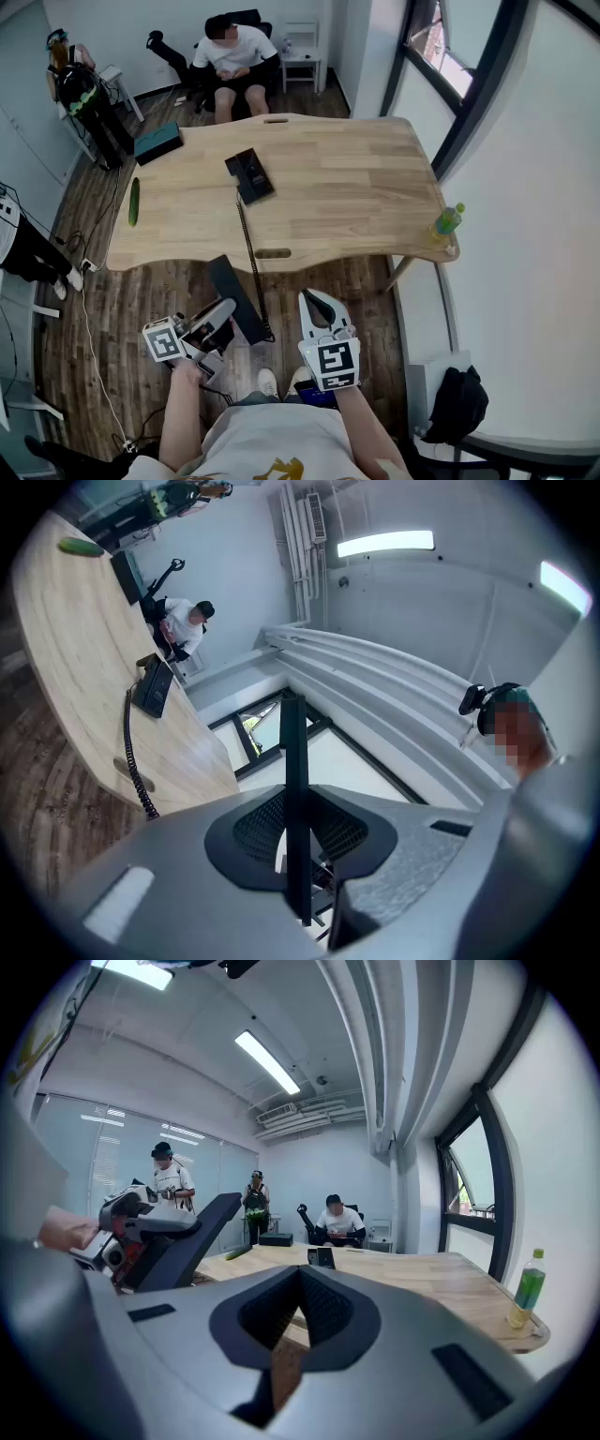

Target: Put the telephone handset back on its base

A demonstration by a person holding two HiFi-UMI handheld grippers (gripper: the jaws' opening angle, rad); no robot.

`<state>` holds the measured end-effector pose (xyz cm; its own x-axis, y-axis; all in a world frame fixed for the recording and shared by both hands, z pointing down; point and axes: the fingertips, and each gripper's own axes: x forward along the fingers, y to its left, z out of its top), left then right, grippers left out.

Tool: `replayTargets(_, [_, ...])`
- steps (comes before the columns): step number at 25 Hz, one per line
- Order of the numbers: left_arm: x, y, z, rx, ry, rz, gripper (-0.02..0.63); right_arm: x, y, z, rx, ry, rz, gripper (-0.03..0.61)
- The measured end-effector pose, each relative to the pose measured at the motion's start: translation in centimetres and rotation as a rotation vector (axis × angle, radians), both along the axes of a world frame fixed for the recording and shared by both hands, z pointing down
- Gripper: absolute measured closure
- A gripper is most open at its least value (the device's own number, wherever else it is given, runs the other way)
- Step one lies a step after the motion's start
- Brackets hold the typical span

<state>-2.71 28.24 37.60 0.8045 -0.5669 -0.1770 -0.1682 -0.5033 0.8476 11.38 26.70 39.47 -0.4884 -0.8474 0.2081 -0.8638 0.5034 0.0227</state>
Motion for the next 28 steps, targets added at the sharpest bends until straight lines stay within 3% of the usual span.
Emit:
replayTargets(15, [0.6,0.9,0.3,-0.018,-0.019,0.029,0.540,-0.1,1.3,0.2,-0.006,-0.064,-0.039,0.575])
replayTargets(28, [0.5,-0.4,0.4,-0.038,-0.030,0.006,0.540,-0.1,0.4,0.2,0.001,-0.057,-0.073,0.575])
